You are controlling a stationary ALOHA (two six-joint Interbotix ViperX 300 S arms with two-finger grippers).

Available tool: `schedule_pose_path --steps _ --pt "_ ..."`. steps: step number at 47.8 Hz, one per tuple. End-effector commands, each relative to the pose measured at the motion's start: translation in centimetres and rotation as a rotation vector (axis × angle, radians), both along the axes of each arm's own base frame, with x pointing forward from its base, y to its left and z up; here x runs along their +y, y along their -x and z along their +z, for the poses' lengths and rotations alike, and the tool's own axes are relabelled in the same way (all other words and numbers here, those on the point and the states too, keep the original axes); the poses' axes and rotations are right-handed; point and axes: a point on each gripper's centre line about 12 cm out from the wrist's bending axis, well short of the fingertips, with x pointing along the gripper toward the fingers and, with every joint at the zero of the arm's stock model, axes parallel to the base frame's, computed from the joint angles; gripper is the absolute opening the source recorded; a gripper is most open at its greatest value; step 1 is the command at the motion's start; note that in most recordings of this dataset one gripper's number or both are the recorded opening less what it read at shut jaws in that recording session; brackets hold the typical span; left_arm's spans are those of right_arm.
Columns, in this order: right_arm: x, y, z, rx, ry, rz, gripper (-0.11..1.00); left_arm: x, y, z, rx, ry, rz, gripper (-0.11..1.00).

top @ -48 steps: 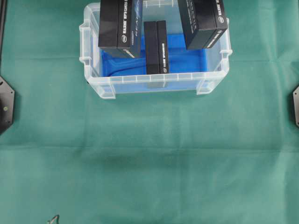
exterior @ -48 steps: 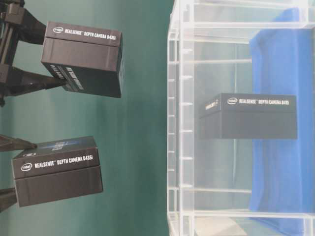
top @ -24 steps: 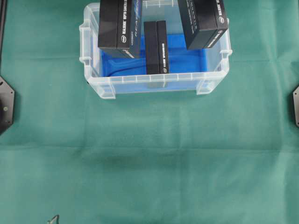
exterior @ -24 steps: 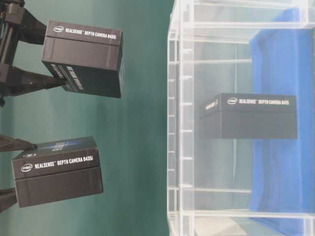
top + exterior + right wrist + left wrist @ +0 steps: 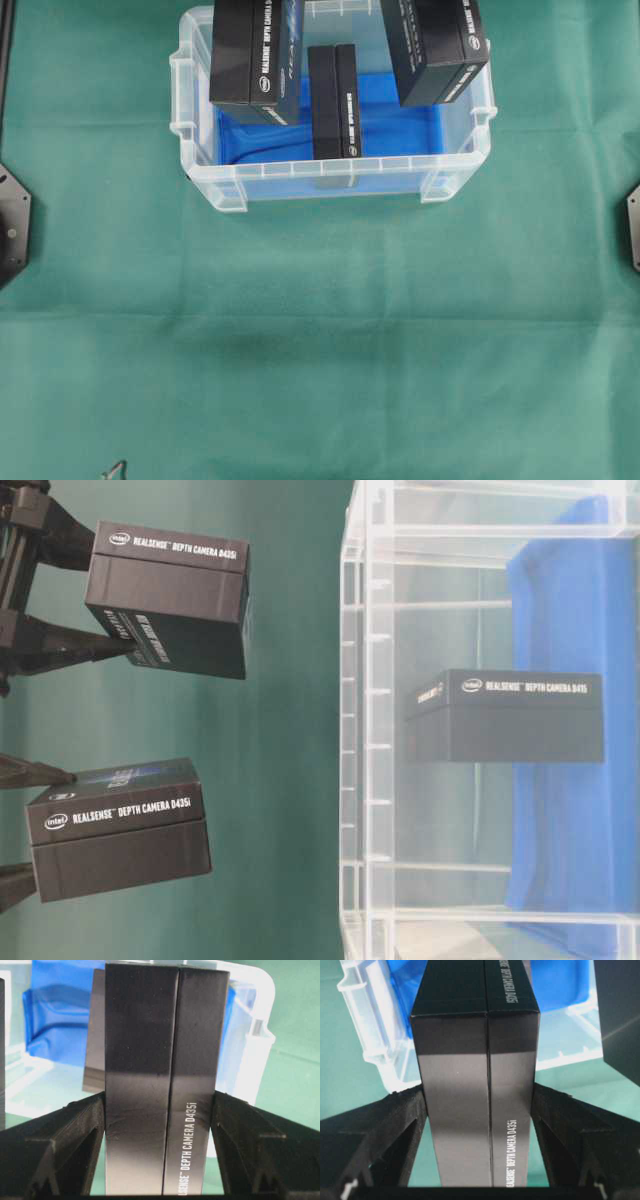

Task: Take the box out of the case with both arms.
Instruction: 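Close both grippers on the boxes and lift them upward, then carry both held boxes out of the bin toward the front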

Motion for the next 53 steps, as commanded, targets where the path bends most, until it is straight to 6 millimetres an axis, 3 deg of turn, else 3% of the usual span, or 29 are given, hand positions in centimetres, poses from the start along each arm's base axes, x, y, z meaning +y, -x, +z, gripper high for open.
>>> schedule_pose_path --steps 1,37,46,53 --pt "0.4 1.0 2.3 -0.063 0.024 0.004 0.66 -0.3 0.9 1.5 -0.042 -0.015 0.000 0.62" --pt "0.6 1.2 2.3 -0.046 0.015 -0.004 0.66 -1.0 0.7 1.5 -0.034 -0.024 -0.057 0.62" --pt "3.0 0.8 2.2 -0.031 -0.006 0.021 0.66 -3.2 0.1 1.4 -0.037 -0.011 -0.071 0.62" --pt "6.1 0.4 2.1 -0.002 -0.018 0.075 0.66 -5.7 -0.5 1.1 -0.045 0.018 -0.022 0.62"
